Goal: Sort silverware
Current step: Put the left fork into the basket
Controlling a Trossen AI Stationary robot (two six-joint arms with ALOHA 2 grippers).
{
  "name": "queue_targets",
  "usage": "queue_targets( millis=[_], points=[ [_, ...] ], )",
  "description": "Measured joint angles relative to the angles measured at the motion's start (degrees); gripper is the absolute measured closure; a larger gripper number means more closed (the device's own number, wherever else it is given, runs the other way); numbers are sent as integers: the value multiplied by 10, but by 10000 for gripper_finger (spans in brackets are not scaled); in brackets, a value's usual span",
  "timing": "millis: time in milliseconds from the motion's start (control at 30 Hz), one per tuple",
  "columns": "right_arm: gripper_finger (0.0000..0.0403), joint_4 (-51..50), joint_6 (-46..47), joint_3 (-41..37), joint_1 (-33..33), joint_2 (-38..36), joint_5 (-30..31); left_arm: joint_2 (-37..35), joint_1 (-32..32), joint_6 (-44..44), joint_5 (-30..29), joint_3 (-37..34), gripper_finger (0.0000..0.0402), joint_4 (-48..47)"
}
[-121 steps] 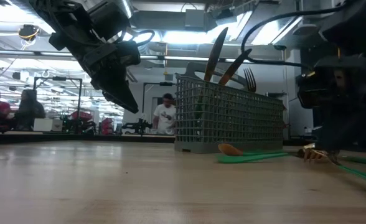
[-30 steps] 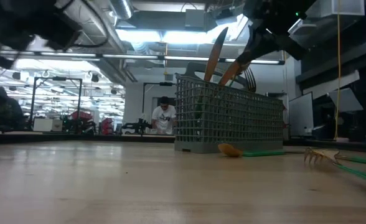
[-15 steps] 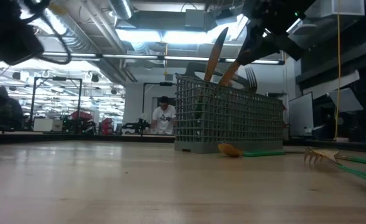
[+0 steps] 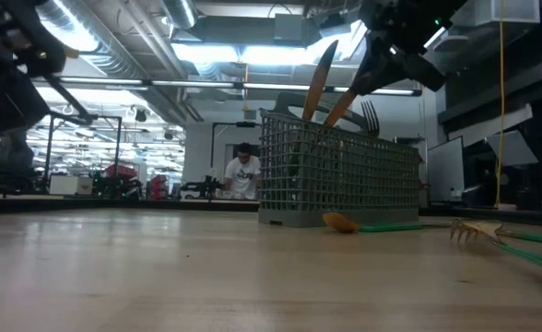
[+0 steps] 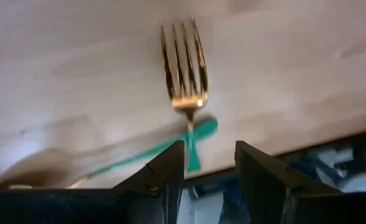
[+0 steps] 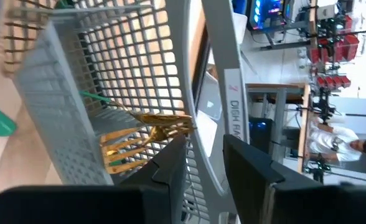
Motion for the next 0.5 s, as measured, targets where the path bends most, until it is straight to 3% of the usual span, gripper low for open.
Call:
queue_targets(
  millis=[133,500],
  points=[
    [293,0,1,0,0,0,25,28,-6,-2,-2,0,270,24],
    [292,0,1,0,0,0,24,51,-16,-44,-1,0,270,39]
  ],
)
